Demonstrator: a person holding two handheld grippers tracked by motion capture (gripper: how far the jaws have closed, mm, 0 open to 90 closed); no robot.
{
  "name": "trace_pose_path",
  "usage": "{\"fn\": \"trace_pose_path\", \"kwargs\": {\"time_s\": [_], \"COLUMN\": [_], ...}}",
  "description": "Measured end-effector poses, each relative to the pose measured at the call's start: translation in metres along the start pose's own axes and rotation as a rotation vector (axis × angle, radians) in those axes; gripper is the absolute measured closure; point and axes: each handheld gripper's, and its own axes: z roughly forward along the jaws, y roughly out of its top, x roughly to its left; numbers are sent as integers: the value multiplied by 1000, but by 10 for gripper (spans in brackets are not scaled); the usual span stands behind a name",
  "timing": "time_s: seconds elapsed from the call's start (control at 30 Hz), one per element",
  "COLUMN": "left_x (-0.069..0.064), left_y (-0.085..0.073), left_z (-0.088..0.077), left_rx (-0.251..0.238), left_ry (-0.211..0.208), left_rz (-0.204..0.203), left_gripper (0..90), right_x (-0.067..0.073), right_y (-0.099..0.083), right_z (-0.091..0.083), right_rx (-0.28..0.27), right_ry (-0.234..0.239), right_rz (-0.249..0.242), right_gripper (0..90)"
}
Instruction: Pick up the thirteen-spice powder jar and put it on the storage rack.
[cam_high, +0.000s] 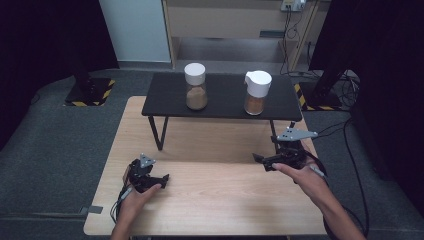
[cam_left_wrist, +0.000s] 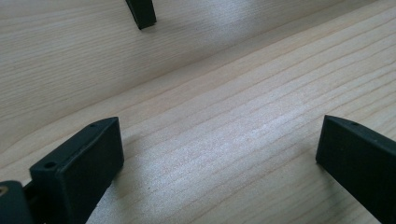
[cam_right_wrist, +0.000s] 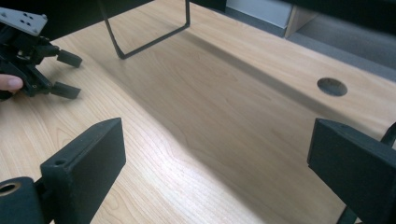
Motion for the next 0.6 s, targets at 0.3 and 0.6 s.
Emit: {"fn": "trace_pose_path", "kwargs": {"time_s": [0.3, 0.6], "left_x": [0, -1], "left_y": [0, 0], "left_z": [0, 0], "left_rx": [0, 0], "left_ry": [1, 1], "left_rz": [-1, -1], "left_gripper": [0, 0], "right_x": [2, 3], "right_y": [-21, -32], "right_z": [10, 13], "right_rx": [20, 24], "right_ry": [6, 9], "right_rz": [18, 22], "right_gripper": [47, 47]}}
